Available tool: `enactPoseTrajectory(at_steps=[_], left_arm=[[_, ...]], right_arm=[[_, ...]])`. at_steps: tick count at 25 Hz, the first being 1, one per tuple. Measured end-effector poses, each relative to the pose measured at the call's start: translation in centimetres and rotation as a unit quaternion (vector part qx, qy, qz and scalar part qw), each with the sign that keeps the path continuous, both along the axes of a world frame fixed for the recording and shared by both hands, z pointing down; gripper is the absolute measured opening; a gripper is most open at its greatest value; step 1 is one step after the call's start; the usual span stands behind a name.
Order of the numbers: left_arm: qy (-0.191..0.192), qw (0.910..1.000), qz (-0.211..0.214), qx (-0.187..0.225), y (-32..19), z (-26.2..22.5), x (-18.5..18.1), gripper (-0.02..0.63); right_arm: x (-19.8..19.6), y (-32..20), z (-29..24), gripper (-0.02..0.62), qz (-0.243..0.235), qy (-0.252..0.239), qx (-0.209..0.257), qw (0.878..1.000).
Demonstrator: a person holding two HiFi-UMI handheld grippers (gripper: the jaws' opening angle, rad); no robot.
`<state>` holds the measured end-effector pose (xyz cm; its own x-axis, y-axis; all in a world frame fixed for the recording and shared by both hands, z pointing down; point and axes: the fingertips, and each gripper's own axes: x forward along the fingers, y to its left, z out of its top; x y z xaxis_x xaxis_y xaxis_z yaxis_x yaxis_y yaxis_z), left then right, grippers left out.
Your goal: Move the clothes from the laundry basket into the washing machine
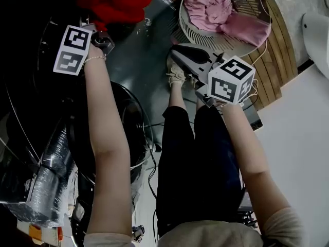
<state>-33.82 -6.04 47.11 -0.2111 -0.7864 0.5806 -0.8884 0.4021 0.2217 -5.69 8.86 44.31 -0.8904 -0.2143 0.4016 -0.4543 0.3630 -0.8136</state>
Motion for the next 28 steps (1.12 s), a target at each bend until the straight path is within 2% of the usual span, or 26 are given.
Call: enactPoseTrajectory(at_steps=[3, 5, 8, 11, 13, 15, 18, 21, 24, 26, 28], left_arm=[[0.007, 0.9998, -0.02, 0.003, 2.5, -1.0, 0.8, 0.362], [0.023, 0.9995, -0.017, 0.014, 3.8, -1.2, 2.4, 0.362], [0.049, 0.9983, 0.03, 0.009, 4.2, 0.6, 5.9, 0.362], [0.045, 0.9963, 0.072, -0.01, 2.8, 2.6, 7.2, 0.362], [0.026, 0.9948, 0.096, -0.021, 1.4, 3.3, 7.1, 0.348], [-0.005, 0.9932, 0.112, -0.032, 0.1, 3.3, 6.7, 0.141], [-0.06, 0.9937, 0.087, -0.038, -0.6, 2.3, 4.2, 0.108], [-0.111, 0.9928, 0.045, -0.005, -1.0, -0.9, 1.1, 0.095], [-0.157, 0.9864, 0.044, 0.024, -1.7, -3.6, -0.2, 0.094], [-0.168, 0.9846, 0.036, 0.033, -2.0, -4.1, -1.0, 0.094], [-0.162, 0.9859, 0.016, 0.038, -2.2, -3.8, -1.9, 0.094]], right_arm=[[0.2, 0.3, -0.3, 0.034, 0.001, 0.002, -0.001, 1.0], [0.5, 0.4, -0.4, 0.034, 0.001, 0.003, 0.0, 1.0], [0.9, 0.2, -0.4, 0.034, 0.006, 0.005, 0.001, 1.0], [0.9, 0.1, -0.4, 0.034, 0.009, 0.007, 0.005, 1.0], [0.9, -0.1, -0.3, 0.034, 0.012, 0.01, 0.012, 1.0], [1.0, -0.4, -0.1, 0.034, 0.015, 0.015, 0.017, 1.0], [0.7, -0.8, 0.0, 0.034, 0.019, 0.015, 0.019, 1.0], [0.3, -0.9, 0.0, 0.034, 0.018, 0.016, 0.022, 0.999], [0.0, -0.9, 0.0, 0.034, 0.021, 0.012, 0.021, 0.999], [-0.3, -0.5, 0.3, 0.034, 0.021, 0.009, 0.014, 1.0], [-0.6, 0.3, 0.7, 0.034, 0.015, 0.008, 0.004, 1.0]])
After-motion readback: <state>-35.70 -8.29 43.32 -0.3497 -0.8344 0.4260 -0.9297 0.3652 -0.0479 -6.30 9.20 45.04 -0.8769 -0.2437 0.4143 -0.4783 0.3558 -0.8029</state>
